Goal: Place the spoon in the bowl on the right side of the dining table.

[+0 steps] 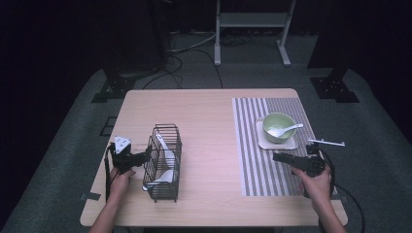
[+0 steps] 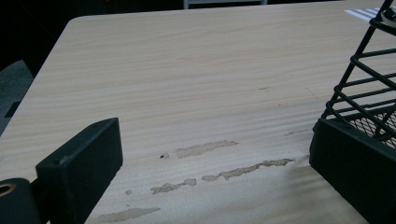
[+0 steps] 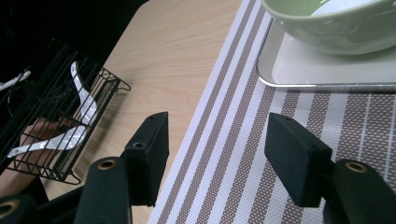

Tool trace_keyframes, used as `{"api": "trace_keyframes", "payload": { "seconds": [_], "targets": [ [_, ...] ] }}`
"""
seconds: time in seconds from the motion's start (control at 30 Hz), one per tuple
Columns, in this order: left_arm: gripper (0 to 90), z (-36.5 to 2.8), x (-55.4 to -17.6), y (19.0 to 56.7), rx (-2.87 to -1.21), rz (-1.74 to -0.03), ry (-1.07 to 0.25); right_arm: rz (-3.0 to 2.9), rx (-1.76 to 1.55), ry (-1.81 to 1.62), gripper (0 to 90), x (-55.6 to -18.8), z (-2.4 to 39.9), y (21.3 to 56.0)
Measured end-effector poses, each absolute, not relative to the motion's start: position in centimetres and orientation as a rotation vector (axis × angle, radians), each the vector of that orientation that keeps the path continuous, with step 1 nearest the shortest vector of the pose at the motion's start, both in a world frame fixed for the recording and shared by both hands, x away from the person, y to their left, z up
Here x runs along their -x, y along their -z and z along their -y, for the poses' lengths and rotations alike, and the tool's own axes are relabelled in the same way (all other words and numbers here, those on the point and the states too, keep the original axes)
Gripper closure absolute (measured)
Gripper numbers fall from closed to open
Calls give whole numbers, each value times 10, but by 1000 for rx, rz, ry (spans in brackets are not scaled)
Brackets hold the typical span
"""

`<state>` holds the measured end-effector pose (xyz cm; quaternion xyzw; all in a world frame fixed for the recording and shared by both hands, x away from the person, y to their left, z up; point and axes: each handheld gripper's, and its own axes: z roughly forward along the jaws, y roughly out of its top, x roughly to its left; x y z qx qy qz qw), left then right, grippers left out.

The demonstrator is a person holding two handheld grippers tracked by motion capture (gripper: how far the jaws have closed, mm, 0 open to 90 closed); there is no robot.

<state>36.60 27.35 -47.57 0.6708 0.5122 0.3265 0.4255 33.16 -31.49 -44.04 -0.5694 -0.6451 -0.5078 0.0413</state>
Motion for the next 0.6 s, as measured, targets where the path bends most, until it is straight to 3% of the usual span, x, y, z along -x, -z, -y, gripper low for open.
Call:
{"api": "trace_keyframes", "payload": {
  "seconds": [0.6],
  "targets": [
    [16,-273,-366,476,-1678,-1280,-816,1995,1678,1553,386,-316,301,444]
  ]
}}
